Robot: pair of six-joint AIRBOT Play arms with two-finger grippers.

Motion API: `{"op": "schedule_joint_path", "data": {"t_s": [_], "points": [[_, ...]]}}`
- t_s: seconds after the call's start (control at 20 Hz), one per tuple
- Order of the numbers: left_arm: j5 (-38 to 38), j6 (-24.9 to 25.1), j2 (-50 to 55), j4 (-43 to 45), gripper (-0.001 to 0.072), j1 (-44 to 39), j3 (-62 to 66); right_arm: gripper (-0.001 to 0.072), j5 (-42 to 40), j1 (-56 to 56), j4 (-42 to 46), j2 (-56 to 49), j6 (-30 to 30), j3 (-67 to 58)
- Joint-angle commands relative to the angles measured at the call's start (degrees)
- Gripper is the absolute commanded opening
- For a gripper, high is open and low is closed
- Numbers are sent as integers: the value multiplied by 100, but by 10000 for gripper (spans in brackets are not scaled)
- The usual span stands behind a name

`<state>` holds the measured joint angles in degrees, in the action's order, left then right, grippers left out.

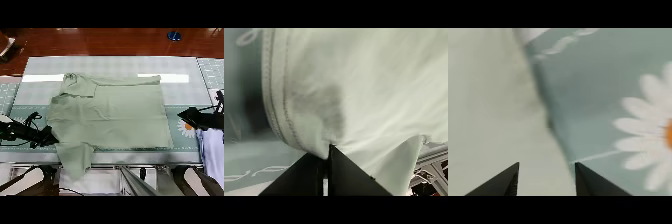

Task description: Fold the shirts.

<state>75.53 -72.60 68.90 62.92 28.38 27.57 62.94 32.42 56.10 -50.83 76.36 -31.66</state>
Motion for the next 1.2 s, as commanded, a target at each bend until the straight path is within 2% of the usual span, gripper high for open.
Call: {"op": "schedule_joint_path", "data": {"t_s": [0.0, 0.05, 0.15, 0.3, 0.5, 0.8, 1.1, 1.15], "points": [[-76, -7, -9, 0, 22, -33, -9, 408, 479, 553, 1493, 4, 844, 13], [-48, -4, -9, 2, 22, -33, -9, 408, 826, 555, 1797, 4, 973, 111], [-59, -7, -9, 0, 22, -33, -9, 408, 1403, 555, 1864, -20, 1003, 365], [-155, -7, -7, 0, 22, -33, -9, 408, 1493, 555, 1342, -105, 752, 538], [-168, -7, -4, 2, 23, -33, -9, 408, 1657, 74, 1438, -501, 702, 535], [-208, -7, -2, 2, 23, -33, -11, 408, 1211, -302, 1272, -1224, 590, 535], [-229, -7, -4, -20, 23, -144, -11, 408, 682, -887, 525, -1779, 367, 533], [-229, -7, -4, -22, 23, -208, -11, 384, 568, -999, 332, -1818, 328, 525]]}}
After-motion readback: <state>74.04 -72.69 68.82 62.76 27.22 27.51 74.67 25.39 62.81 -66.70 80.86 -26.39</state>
